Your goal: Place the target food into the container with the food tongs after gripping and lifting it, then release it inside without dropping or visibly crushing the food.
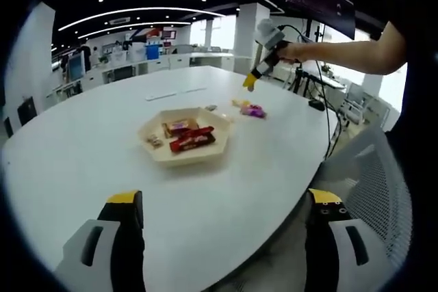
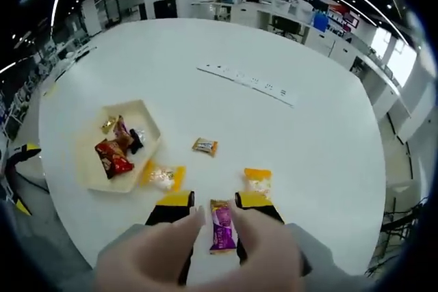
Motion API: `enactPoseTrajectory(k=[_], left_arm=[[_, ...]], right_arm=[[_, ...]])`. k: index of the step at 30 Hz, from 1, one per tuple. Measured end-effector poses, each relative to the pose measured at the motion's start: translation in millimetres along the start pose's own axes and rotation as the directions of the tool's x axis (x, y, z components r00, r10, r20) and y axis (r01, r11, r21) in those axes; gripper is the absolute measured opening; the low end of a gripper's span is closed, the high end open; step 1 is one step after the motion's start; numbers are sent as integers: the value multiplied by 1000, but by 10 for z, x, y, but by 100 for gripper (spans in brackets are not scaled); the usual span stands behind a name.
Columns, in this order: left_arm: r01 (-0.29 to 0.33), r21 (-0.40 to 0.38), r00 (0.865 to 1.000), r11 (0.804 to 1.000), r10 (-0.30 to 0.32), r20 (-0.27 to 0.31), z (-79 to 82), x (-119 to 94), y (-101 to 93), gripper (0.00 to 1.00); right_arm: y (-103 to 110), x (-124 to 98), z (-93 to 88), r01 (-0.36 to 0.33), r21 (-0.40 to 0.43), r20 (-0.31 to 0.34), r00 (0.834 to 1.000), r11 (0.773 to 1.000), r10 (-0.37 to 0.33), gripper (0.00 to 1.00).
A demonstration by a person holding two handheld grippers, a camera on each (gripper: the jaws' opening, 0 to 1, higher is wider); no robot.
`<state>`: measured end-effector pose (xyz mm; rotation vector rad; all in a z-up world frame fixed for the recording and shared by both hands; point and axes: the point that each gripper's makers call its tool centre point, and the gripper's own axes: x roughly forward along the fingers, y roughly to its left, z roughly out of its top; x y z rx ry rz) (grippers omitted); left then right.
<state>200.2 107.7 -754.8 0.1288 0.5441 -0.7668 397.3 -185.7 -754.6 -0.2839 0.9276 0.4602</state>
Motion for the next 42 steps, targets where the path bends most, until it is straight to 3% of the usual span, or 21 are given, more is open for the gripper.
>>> enactPoseTrajectory(k=[10,19,24,25,26,28,36,42], left_arm=[[-11,-15,1000,1000,11,-9,-29,-18,28,94],[-23,-27,1000,999,23,-6,-24,-18,48,95],[-28,-32,1000,999,28,-8,-26,-19,54,96],[-29,-31,1000,999,29,-8,-26,-19,55,96],[-29,-32,1000,999,29,-9,-26,-17,55,96],[-28,-29,1000,999,27,-11,-32,-14,54,96],[-29,-25,1000,999,29,-2,-19,-23,50,95],[-13,-18,1000,1000,13,-3,-22,-16,18,94]], right_arm=[[-46,249,-436,-15,110,-89,996,994,25,26],[-112,395,-542,-6,121,-112,994,993,20,28],[-38,518,-720,-15,109,-155,987,994,32,28],[-109,495,-654,-2,18,-122,993,1000,4,26],[-68,497,-686,0,58,-133,991,998,8,26],[-93,495,-702,14,28,-142,990,1000,-10,23],[-100,416,-710,36,57,-124,992,998,-29,21],[-155,219,-548,51,59,-68,997,997,-47,22]])
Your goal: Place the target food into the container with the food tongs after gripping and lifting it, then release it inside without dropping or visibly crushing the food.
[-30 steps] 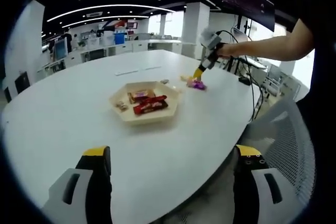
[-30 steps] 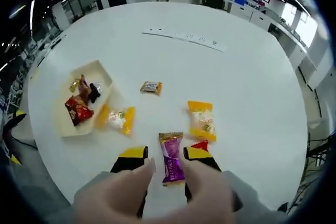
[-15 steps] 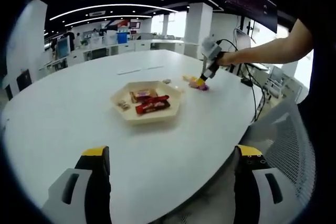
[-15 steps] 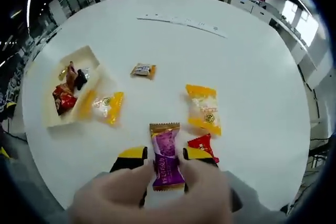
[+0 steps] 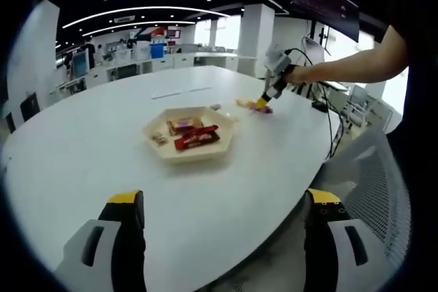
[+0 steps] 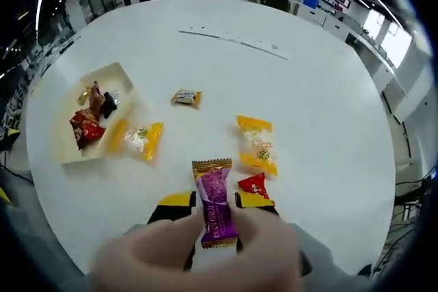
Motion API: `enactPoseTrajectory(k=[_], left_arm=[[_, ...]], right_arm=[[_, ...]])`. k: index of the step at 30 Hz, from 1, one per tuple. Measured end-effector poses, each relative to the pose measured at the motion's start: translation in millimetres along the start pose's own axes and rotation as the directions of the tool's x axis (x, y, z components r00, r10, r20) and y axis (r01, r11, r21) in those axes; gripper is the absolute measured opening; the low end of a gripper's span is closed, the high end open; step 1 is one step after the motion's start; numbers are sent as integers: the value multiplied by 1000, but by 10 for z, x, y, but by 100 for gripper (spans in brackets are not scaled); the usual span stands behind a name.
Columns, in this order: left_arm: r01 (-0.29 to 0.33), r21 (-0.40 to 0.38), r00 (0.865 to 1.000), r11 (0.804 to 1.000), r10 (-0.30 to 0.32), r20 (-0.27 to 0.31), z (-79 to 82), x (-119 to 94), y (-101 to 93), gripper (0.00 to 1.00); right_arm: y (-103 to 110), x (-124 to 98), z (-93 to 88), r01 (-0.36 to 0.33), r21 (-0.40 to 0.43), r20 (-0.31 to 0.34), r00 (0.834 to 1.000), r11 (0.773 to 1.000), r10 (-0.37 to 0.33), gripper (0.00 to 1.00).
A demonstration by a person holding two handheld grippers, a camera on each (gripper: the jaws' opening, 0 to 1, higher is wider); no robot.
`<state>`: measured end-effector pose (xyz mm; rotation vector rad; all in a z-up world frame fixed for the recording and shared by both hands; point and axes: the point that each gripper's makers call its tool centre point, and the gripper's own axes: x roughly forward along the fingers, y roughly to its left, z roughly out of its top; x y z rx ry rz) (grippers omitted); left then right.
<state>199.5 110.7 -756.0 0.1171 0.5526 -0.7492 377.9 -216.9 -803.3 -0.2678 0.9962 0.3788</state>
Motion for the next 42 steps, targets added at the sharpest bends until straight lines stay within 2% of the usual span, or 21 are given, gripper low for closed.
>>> enactPoseTrajectory(k=[6,14,18,25,34,38,42], left_arm=[[10,11,1000,1000,-10,5,9,0,-20,94],[17,21,1000,1000,-17,21,33,-3,-39,93],[23,17,999,1000,-24,26,39,-1,-50,94],[33,21,999,999,-34,42,70,-20,-73,93],[45,19,997,999,-46,65,109,-35,-89,93],[45,18,996,999,-46,74,127,-40,-91,93],[43,16,995,999,-44,87,151,-53,-88,92]], right_arm=[[-29,-275,213,18,-38,38,999,999,-16,22],[-8,-835,618,30,-83,121,992,996,-20,23],[12,-1026,694,39,-101,136,990,994,-25,23],[94,-1154,684,35,-98,137,990,995,-21,23],[272,-1314,840,29,-117,164,986,993,-10,23],[351,-1285,902,31,-136,166,986,990,-8,22],[538,-1237,986,12,-163,171,985,987,17,22]])
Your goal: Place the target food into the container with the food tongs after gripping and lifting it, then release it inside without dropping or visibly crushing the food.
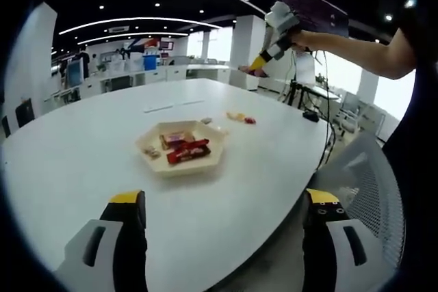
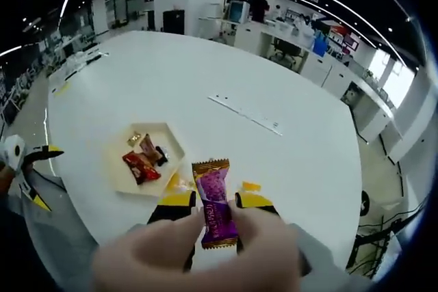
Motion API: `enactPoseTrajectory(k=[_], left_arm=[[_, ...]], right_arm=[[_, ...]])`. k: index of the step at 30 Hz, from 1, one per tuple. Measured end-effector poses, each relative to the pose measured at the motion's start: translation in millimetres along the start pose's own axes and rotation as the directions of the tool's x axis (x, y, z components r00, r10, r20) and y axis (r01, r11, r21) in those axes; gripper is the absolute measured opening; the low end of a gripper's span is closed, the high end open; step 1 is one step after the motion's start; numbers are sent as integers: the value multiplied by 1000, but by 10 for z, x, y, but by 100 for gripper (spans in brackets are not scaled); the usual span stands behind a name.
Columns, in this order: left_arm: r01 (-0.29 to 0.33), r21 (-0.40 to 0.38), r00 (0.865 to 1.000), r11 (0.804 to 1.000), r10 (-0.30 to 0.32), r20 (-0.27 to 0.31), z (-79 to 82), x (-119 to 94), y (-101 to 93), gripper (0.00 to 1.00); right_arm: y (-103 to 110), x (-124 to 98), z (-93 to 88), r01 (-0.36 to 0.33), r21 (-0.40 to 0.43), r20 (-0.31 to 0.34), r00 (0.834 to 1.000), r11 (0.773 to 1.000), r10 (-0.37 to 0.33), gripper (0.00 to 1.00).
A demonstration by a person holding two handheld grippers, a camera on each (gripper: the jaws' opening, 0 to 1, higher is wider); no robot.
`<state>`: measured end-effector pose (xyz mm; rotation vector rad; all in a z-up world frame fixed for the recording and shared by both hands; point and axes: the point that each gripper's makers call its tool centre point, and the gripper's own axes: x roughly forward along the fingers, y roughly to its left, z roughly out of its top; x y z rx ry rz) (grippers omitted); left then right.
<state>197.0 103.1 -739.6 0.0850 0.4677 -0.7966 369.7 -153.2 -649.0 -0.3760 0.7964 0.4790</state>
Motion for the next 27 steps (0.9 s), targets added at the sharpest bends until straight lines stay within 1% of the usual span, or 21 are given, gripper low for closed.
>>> enactPoseTrajectory(k=[10,15,16,21,27], left_arm=[[-11,-7,1000,1000,12,23,47,-14,28,91],[-16,-9,999,1000,16,29,59,-19,37,91],[-16,-10,999,1000,16,30,62,-20,37,91],[-22,-13,999,1000,23,35,70,-25,53,90],[-29,-18,999,999,29,40,81,-29,70,90]], right_arm=[[356,134,368,-60,-51,36,997,997,61,22],[567,210,564,-95,-78,55,994,992,99,22],[585,218,579,-97,-81,56,993,992,102,22],[870,332,725,-143,-115,60,987,983,150,22],[1157,411,900,-189,-153,72,977,970,202,22]])
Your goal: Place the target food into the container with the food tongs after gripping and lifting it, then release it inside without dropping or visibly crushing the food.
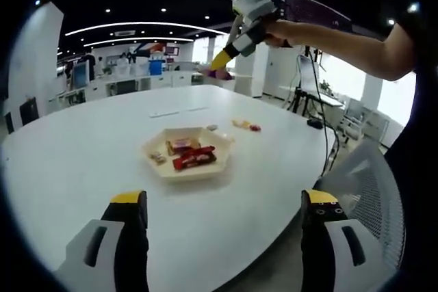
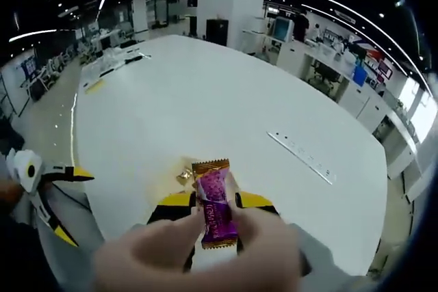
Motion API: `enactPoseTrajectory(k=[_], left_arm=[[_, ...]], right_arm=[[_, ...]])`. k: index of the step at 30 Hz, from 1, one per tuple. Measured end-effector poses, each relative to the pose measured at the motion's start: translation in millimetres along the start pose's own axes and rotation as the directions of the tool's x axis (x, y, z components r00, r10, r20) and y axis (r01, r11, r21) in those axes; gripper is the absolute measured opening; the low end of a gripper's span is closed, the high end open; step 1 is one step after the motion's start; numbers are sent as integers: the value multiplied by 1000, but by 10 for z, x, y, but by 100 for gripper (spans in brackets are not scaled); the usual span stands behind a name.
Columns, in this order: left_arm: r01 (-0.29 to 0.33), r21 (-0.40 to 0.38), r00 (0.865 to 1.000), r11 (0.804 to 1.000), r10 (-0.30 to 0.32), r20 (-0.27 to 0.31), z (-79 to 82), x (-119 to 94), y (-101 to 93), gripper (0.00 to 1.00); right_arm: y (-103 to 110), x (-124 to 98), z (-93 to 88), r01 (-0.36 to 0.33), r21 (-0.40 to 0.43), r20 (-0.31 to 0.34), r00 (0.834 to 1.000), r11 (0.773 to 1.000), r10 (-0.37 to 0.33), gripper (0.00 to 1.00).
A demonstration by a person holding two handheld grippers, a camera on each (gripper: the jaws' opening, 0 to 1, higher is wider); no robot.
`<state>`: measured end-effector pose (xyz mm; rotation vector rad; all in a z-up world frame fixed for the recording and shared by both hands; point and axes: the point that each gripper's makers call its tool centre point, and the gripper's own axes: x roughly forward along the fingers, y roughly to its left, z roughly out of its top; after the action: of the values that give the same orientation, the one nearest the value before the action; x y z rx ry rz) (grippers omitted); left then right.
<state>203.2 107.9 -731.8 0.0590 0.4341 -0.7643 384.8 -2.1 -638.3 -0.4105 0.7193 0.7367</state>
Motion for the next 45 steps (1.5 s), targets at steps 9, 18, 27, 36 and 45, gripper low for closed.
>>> enactPoseTrajectory(k=[9,18,27,36,45], left_arm=[[-10,-6,1000,1000,10,6,10,-6,23,90],[-10,-4,1000,1000,10,-5,-9,-1,22,89],[-1,1,1000,1000,1,-15,-28,8,2,88],[3,-1,1000,1000,-3,-29,-57,23,-5,90],[3,-1,998,1000,-3,-69,-133,46,-3,90]], right_arm=[[267,107,186,-65,-42,40,997,997,66,25],[237,108,153,-66,-46,15,998,997,66,26],[137,134,-14,-44,-28,-12,999,999,44,26],[-70,155,-308,-35,47,-35,999,998,37,27],[-236,182,-593,-36,135,-50,998,990,43,28]])
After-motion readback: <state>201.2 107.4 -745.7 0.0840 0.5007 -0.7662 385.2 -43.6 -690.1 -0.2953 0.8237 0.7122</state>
